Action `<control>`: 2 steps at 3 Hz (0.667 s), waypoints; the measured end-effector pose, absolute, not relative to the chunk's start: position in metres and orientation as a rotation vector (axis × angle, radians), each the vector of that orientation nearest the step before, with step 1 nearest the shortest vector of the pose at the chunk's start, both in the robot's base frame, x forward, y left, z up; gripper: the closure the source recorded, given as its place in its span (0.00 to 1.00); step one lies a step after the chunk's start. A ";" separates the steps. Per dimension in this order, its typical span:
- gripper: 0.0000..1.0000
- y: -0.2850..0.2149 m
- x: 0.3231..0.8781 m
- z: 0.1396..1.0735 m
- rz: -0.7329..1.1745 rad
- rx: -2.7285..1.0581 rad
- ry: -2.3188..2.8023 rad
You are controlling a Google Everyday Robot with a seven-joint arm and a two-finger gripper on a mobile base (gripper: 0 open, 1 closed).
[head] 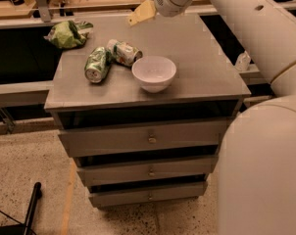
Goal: Move 7up can near green can
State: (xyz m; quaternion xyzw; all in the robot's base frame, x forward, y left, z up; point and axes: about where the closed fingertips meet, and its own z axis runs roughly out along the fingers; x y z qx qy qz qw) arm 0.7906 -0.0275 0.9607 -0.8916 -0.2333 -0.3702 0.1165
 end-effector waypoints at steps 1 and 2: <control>0.00 -0.027 0.791 0.958 -1.054 -2.620 -0.555; 0.00 -0.027 0.791 0.958 -1.054 -2.620 -0.555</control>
Offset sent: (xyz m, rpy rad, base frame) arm 0.0005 0.0001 -0.0022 0.0510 0.0365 -0.0678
